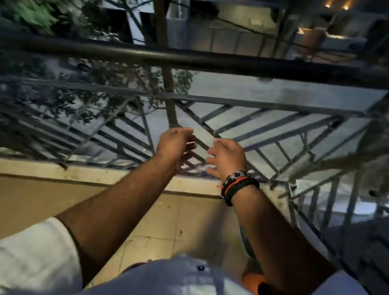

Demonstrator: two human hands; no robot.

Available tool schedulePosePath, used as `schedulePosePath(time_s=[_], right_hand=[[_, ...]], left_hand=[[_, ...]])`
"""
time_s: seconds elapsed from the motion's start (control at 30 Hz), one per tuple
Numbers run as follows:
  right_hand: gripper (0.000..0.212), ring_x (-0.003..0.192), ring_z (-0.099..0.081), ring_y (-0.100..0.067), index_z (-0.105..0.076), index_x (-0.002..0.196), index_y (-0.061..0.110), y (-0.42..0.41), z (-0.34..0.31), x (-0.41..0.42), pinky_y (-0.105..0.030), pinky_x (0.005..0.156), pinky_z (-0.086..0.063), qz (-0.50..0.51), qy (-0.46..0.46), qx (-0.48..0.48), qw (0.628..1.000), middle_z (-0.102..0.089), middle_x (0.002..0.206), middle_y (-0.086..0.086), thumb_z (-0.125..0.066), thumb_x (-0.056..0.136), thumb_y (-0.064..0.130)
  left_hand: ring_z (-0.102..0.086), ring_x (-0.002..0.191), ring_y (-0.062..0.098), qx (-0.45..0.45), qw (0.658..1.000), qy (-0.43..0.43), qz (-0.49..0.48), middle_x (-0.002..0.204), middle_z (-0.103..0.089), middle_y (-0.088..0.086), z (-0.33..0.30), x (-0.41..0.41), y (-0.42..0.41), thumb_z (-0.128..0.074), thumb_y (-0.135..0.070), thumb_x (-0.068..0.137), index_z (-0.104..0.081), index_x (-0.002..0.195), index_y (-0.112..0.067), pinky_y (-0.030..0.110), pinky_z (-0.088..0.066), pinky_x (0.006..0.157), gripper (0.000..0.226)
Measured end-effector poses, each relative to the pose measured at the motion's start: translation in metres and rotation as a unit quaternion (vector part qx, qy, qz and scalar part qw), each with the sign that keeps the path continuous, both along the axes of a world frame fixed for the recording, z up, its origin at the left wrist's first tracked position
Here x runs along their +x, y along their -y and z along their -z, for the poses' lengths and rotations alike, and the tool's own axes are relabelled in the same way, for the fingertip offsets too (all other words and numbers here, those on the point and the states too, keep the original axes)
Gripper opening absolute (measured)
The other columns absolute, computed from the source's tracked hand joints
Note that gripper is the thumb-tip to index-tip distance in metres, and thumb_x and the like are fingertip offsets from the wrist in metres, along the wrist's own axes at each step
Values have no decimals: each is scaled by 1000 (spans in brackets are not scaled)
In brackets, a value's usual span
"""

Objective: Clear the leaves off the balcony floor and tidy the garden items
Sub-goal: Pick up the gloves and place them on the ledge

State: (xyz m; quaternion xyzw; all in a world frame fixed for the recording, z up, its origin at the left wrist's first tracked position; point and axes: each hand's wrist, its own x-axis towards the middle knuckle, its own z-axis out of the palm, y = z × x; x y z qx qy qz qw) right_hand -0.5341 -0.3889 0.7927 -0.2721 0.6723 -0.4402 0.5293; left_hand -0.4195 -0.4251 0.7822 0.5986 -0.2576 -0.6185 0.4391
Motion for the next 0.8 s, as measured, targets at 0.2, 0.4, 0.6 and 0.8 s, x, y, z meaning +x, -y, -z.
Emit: schedulePosePath(time_s=[0.2, 0.4, 0.6, 0.8], right_hand=[[14, 75, -61, -23, -60, 83, 27, 25, -7, 118, -41, 72, -57, -88, 0, 0, 996, -65, 90, -7, -51, 95, 23], [12, 73, -60, -21, -58, 88, 25, 43, -12, 229, -37, 66, -56, -186, 9, 6, 982, -63, 91, -6, -50, 97, 24], [13, 81, -64, -24, -60, 104, 20, 65, -15, 327, -40, 71, -58, -320, 13, 9, 947, -65, 97, -7, -51, 97, 25], [14, 80, -64, -25, -57, 84, 28, 93, -8, 420, -42, 76, -57, -466, 20, -3, 884, -63, 91, -8, -50, 96, 22]], left_hand=[[-60, 62, 17, -7, 997, -3, -80, 67, -64, 0, -9, 119, 1, -56, -11, 89, -63, 88, -13, 25, -46, 56, 8], [-60, 65, 20, -5, 981, 20, -191, 75, -64, 5, -6, 239, -7, -55, -16, 94, -65, 91, -13, 31, -49, 60, 10], [-60, 58, 14, -11, 954, 24, -300, 71, -63, 1, -7, 327, -13, -57, -16, 91, -63, 92, -16, 29, -51, 58, 6], [-61, 66, 15, -2, 890, 31, -454, 76, -65, 0, -4, 396, -22, -57, -14, 92, -63, 97, -16, 27, -49, 60, 7]])
